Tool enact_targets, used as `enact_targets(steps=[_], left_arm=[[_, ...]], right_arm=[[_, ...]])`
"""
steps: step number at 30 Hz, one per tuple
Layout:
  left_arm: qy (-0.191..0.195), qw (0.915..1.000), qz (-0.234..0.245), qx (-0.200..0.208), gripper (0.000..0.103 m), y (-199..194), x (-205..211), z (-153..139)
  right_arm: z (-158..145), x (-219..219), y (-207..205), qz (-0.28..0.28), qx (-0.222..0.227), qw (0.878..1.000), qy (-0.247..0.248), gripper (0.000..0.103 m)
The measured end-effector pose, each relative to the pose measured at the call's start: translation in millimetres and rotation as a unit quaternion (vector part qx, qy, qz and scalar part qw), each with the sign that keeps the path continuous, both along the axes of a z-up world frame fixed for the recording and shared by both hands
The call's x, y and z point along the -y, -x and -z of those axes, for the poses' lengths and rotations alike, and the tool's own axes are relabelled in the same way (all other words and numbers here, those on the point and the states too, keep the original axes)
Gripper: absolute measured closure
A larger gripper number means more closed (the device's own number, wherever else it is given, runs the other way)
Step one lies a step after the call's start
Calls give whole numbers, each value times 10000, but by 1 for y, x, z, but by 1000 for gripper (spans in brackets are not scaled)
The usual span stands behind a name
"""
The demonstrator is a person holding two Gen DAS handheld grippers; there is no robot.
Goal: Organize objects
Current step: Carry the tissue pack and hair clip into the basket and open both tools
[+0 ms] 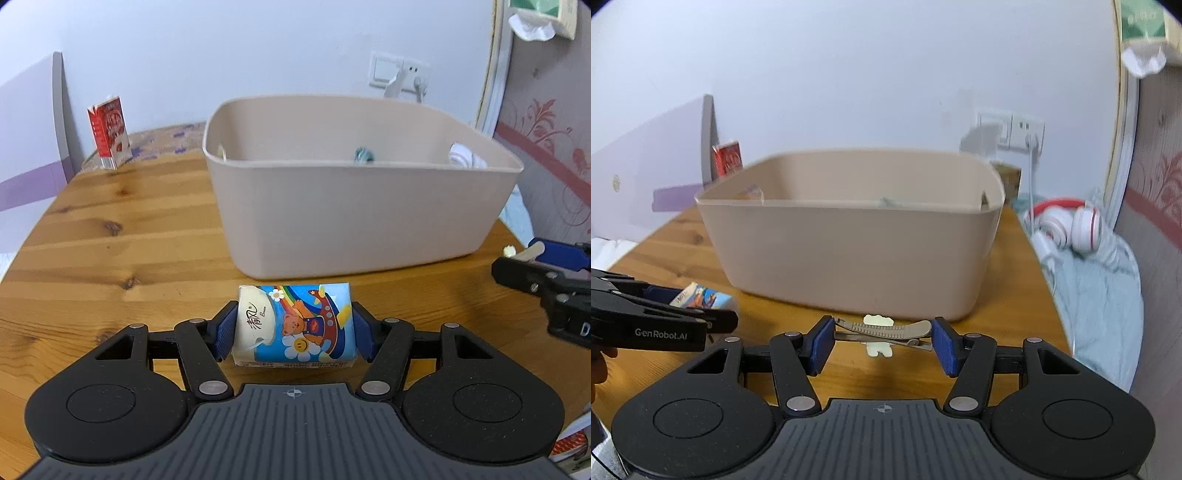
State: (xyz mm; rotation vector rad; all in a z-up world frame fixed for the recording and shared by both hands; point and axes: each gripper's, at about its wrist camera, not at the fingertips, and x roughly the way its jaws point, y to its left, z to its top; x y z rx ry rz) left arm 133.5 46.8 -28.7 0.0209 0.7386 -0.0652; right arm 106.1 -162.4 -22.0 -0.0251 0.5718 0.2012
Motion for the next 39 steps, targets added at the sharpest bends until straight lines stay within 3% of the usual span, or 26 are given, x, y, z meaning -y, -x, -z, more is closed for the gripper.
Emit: enact_targets(steps=[12,23,30,39], left_arm=[[25,9972,161,734,39,7,-1,-64],[-112,9930,-61,1177,39,-40,-2,-101],[-307,9948,-176,955,39,-87,4,-93],[-295,9995,126,-48,39,-130,13,-51]], right_arm=[[-51,9,7,59,726,9972,-137,48],[-90,-5,-19,95,1361,9905,-164,48],[-91,-16,-53,143,1263,9919,-78,48],[-61,-20,-102,266,569,9980,109,48]])
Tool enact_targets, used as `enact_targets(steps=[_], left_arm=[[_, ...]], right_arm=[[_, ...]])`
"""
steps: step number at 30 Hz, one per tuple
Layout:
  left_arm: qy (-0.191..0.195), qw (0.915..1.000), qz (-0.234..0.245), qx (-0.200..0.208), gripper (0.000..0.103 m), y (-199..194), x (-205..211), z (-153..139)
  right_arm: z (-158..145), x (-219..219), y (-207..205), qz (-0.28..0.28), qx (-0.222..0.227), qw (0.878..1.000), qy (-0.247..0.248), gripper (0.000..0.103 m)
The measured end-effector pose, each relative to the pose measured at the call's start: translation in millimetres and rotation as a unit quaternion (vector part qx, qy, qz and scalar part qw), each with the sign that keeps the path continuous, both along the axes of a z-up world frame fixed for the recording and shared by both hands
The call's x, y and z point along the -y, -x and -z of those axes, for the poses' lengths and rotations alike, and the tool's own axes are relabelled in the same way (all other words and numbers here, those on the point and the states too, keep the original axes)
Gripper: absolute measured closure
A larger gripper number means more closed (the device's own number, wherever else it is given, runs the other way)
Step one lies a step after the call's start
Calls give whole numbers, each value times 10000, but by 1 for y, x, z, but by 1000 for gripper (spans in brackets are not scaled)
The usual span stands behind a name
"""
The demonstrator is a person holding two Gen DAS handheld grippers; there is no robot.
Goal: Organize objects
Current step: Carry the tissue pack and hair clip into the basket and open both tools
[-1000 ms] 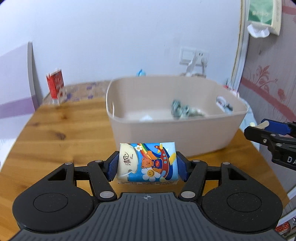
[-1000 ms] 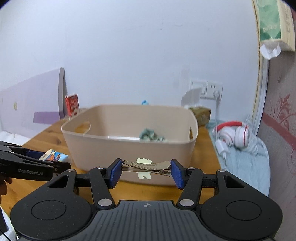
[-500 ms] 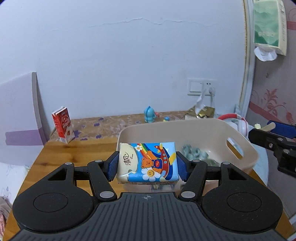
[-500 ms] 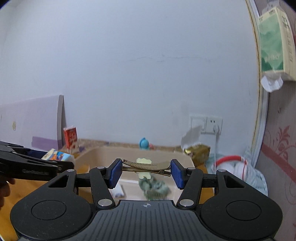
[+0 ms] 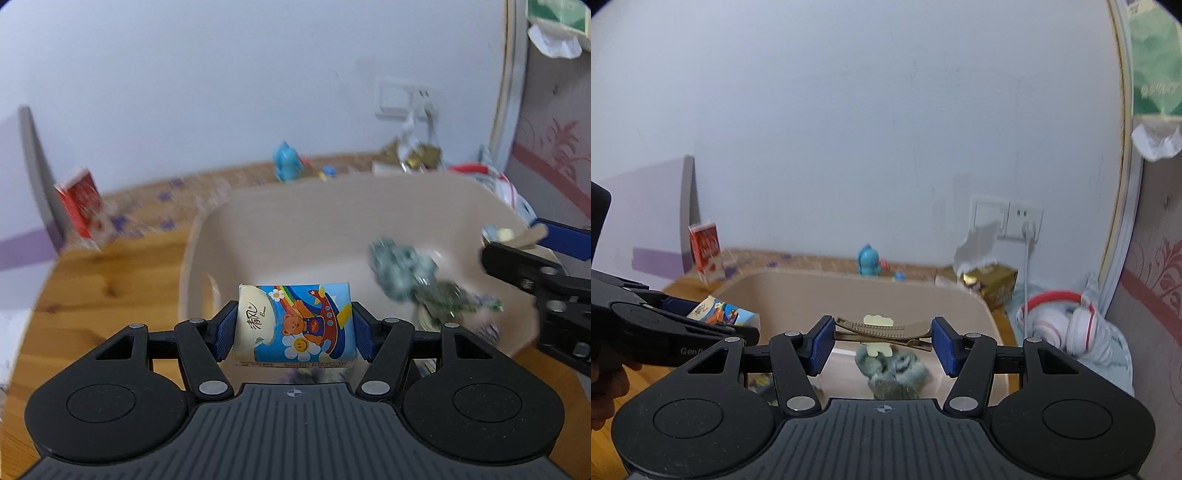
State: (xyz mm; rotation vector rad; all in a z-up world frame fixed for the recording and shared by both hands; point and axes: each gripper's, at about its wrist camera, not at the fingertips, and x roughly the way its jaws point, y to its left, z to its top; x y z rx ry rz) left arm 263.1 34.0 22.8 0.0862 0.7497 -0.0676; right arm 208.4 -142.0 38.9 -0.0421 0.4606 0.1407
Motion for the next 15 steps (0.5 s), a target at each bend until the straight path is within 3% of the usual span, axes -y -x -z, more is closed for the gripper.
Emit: enact_targets(steps=[5,10,12,15], left_arm=[[-171,9996,79,-221,39,-4,9,17],[-63,9995,50,-289,35,-3,6,15],[8,9997,26,-243,23,1,4,11],[51,9999,-7,-103,17,8,2,3]], right_arm=[[17,1,-9,1,-401,9992,60,48],[24,5,-14,90,-678,9977,9,47],[22,7,-10,118,-643,9979,-15,38],[13,11,-1,144,-519,9985,-87,29]])
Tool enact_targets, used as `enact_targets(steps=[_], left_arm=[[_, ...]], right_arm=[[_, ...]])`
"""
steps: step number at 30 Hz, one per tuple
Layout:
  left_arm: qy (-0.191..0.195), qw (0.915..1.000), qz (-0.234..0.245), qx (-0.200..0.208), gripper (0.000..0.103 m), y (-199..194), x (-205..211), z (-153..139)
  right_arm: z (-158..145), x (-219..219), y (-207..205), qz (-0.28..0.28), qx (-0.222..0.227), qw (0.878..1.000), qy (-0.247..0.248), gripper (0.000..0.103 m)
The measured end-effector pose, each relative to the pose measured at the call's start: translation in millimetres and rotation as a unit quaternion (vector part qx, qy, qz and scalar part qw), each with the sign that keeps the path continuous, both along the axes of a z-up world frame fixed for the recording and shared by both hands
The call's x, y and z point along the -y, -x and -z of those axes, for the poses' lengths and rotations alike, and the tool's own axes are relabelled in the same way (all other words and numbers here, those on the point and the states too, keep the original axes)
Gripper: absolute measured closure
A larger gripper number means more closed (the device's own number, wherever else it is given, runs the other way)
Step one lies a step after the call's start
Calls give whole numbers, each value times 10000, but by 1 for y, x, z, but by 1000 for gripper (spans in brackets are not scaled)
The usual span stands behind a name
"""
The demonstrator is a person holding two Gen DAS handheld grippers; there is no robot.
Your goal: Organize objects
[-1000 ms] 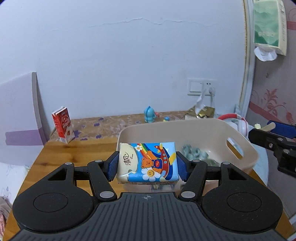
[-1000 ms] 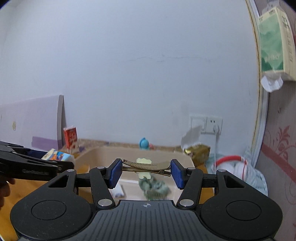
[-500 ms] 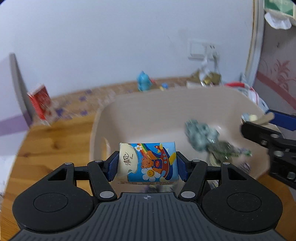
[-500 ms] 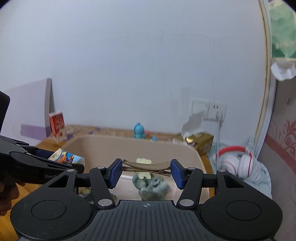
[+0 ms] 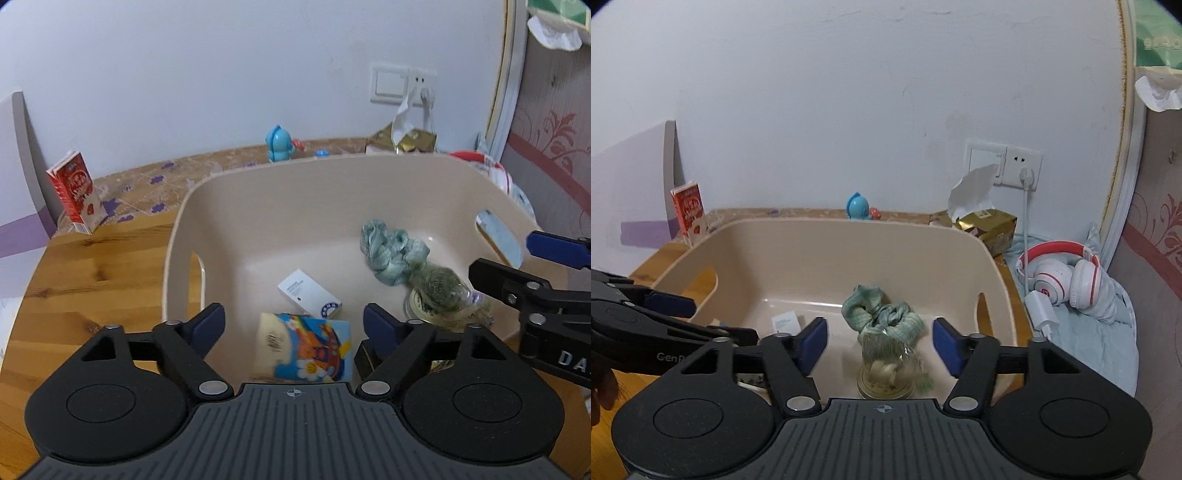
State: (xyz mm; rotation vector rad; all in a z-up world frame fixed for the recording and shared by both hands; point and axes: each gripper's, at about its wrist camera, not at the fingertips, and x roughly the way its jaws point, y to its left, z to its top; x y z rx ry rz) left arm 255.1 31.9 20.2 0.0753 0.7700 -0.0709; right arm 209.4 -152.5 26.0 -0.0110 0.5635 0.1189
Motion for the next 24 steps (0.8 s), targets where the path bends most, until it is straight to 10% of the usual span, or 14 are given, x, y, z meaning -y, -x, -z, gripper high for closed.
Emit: enact_targets(steps=[24], left_arm=[[212,9984,-138,496,12,116,-22,-45]], right_arm=[[-36,1,92,-32,83,9998,-170,0]])
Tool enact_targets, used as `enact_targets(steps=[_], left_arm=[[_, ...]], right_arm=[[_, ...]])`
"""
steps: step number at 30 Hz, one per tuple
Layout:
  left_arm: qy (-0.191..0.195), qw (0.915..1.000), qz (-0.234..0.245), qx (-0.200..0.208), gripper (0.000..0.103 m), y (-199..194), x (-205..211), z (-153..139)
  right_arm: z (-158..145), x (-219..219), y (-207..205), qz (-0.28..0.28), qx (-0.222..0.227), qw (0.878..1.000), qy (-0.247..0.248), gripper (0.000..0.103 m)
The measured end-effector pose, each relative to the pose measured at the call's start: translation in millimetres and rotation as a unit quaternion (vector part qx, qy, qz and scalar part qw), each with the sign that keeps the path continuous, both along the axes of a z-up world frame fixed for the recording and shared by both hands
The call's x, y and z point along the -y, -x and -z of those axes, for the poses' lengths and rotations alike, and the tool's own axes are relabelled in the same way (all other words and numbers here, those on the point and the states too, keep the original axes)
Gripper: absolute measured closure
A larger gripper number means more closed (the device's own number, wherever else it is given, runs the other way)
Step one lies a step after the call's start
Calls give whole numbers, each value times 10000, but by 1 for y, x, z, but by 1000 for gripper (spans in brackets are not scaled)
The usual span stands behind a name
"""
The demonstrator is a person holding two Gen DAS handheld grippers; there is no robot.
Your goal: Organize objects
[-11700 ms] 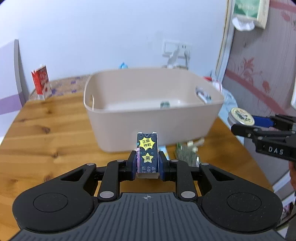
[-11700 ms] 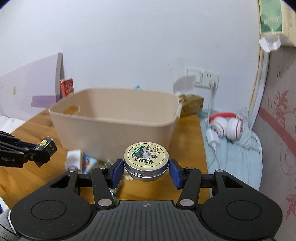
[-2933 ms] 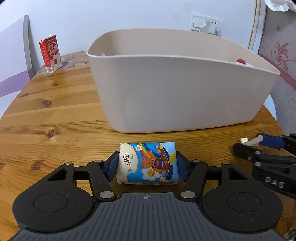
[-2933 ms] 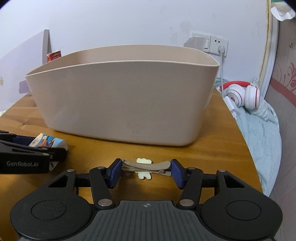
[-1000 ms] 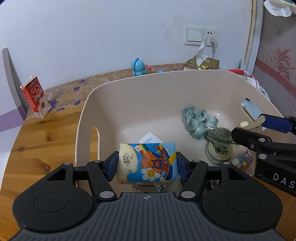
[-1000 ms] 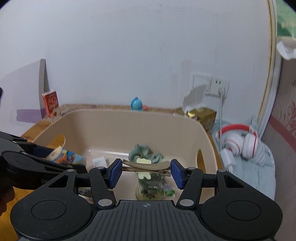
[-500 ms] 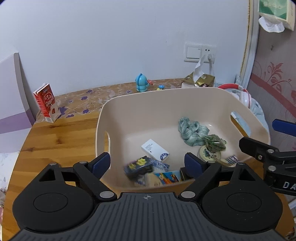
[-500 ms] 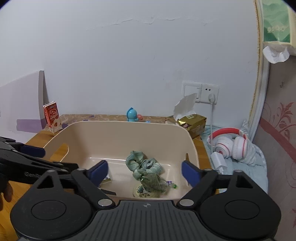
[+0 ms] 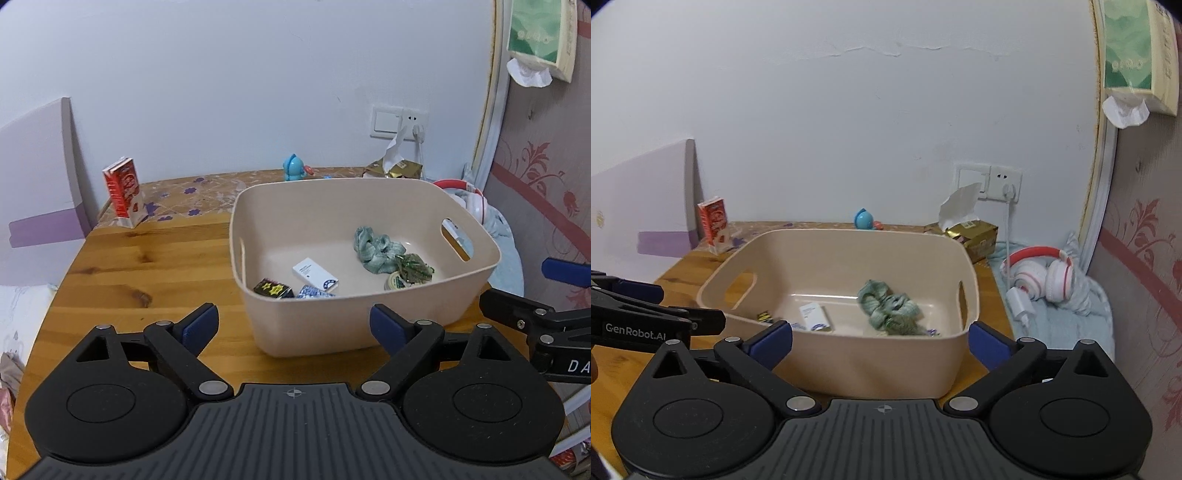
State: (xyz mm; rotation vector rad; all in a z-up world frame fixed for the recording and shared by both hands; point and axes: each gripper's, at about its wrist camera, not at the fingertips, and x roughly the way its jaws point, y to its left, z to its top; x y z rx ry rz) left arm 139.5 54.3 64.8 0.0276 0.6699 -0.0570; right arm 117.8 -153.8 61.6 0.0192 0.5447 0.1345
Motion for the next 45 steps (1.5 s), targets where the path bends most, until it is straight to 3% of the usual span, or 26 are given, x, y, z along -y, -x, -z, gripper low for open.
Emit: enact_targets(steps=[19,45], left_arm=[[-35,10000,-1,57,9,109,-6,-1],[156,9993,191,287,9,208,7,-13]], right_arm=[[3,-1,77,-96,-125,9993,-330,0],[-4,-11,168,-339,-8,9991,-256,0]])
